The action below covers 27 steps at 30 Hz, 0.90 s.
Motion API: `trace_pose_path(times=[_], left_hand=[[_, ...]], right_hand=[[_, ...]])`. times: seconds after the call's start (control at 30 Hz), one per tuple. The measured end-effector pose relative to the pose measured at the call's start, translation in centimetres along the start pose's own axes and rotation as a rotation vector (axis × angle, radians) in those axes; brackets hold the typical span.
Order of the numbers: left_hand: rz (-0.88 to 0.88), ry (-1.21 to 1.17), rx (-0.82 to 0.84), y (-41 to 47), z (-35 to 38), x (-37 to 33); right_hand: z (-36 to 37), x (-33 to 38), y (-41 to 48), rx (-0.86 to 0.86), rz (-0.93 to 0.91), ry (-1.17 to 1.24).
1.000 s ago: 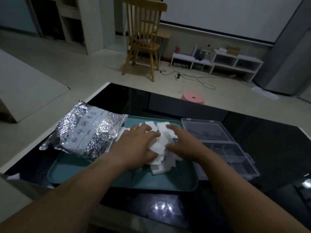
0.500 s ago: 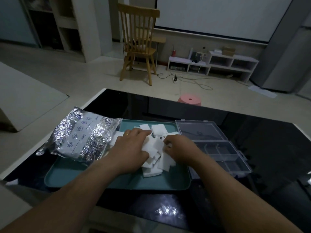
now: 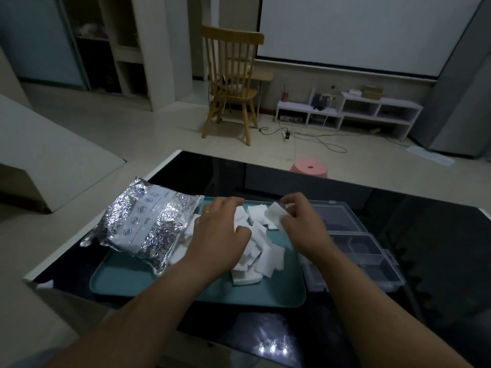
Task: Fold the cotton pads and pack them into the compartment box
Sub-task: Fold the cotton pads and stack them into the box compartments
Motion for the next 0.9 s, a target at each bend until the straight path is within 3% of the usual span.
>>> trace_pose_path(times=[0.1, 0.2, 0.37, 0.47, 0.57, 0.67, 0.83, 0.9], left_hand=[[-0.035, 0.003, 0.006, 0.2, 0.3, 1.1], [-0.051, 0.007, 0.04, 0.7, 1.1, 1.2], [0.016, 0.046, 0.046, 1.7, 1.7, 0.6], [0.011, 0.005, -0.06, 2.1, 0.8, 0.6], [-0.087, -0.288, -0.112, 1.8, 0.5, -0.6], [-0.325, -0.669, 0.125, 0.7, 3.1, -1.6], [-0.626, -1.01, 0.174, 0.5, 3.7, -0.3], [-0.781, -1.139, 0.269, 0.3, 3.9, 0.3]], right_hand=[[2.5, -1.6, -0.7, 0.227, 0.146, -0.005], [5.1, -2.1, -1.3, 0.344, 0.01, -0.297], [5.1, -0.9, -0.3, 0.281, -0.093, -0.361], [2.7, 0.8, 0.4, 0.185, -0.056, -0.183], [0.0, 3.6, 0.1, -0.026, -0.085, -0.012], [0.3, 6.7, -2.3, -0.097, -0.227, 0.019], [1.9, 7.3, -4.5, 0.112, -0.274, 0.048], [1.2, 6.9, -4.5, 0.168, -0.292, 0.034]])
Point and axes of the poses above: each hand's wrist, its own y-axis towards the middle knuckle, its own z-axis out of the palm, x = y × z, the point moved 8 cm from there along y, towards the middle knuckle, and after that the axes turned 13 degrees about -x, right-handed, at the moved point
